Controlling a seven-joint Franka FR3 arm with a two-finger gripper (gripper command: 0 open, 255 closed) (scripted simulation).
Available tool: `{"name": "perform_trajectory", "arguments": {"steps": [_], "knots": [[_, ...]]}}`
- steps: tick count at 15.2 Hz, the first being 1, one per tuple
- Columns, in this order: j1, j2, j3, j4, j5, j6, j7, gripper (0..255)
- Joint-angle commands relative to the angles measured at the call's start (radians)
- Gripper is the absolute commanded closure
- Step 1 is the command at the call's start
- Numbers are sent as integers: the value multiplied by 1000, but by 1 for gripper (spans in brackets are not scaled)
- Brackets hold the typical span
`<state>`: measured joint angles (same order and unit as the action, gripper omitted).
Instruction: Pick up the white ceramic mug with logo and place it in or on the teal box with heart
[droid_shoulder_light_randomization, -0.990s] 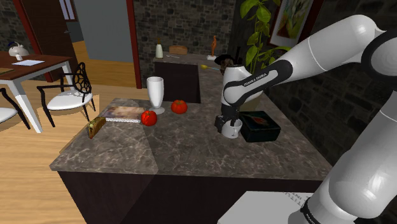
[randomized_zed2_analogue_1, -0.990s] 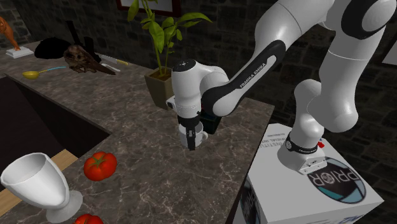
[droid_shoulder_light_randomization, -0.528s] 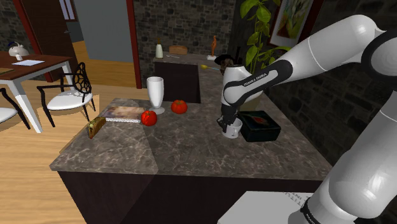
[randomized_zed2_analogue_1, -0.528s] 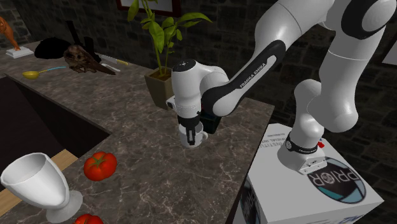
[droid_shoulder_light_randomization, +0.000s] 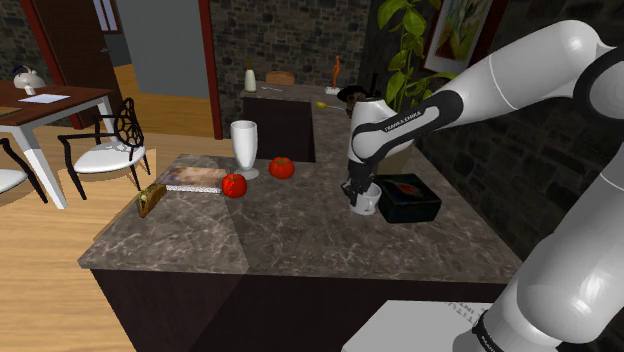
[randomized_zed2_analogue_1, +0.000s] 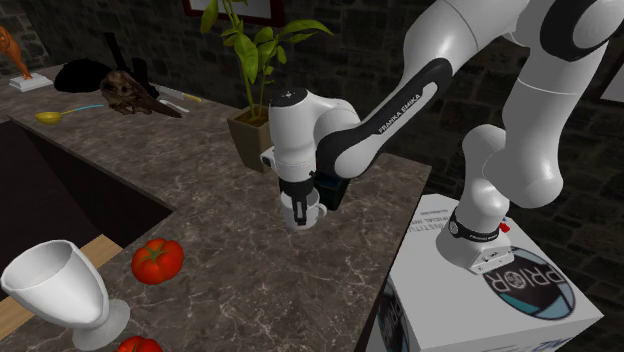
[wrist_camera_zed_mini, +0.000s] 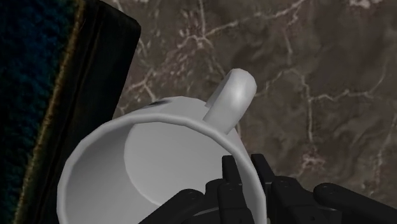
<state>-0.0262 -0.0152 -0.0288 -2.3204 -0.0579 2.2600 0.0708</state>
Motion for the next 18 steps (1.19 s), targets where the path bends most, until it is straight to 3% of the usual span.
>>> {"name": "perform_trajectory", "arguments": {"steps": [1,18], "knots": [[0,-17,0,9,0,-26,-2,255],[1,-122,2,134,5,-256,-11,255]]}}
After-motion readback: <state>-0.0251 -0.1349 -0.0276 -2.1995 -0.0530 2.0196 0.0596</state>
